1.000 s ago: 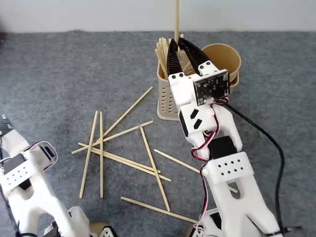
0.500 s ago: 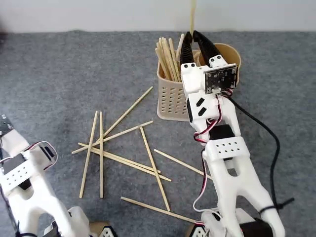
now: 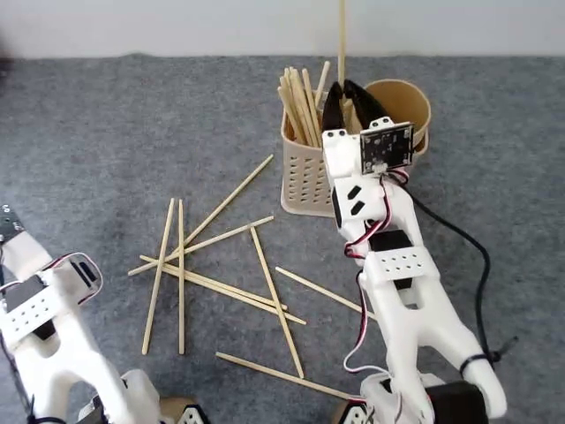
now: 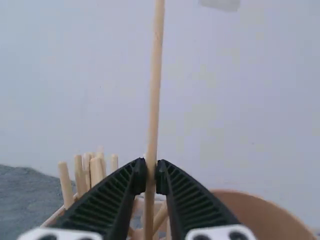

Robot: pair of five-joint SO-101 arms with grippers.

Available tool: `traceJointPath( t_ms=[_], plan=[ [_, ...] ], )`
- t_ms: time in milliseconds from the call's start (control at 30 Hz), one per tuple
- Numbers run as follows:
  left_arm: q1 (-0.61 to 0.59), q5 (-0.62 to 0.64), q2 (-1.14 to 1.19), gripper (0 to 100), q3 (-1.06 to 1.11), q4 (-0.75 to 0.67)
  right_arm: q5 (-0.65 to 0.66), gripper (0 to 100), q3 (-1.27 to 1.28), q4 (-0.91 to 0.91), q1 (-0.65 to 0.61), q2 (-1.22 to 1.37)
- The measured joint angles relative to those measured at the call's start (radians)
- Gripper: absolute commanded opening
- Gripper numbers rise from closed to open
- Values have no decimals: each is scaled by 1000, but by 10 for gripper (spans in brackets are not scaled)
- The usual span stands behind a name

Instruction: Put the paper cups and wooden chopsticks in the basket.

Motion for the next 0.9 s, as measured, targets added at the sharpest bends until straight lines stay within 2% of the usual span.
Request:
traceJointPath(
  t_ms=[67, 167, 367, 467, 633, 767, 900],
  plan=[
    [0, 0, 0, 158, 0, 0, -68, 270, -2, 80, -2, -40],
    [0, 0, 0, 158, 0, 0, -173, 270, 2, 209, 3, -129],
    [0, -3, 0, 159, -5, 20, -201, 204, 2, 517, -46, -443],
    [0, -5, 0, 159, -72, 115, -203, 157, 2, 720, -98, -632],
    [48, -49, 0, 159, -293, 370, -203, 77, 2, 1048, -129, -856],
    [115, -160, 0, 159, -473, 502, -203, 53, 11, 1215, -137, -887],
    [198, -244, 0, 160, -551, 523, -203, 56, 75, 1283, -138, -887]
  ],
)
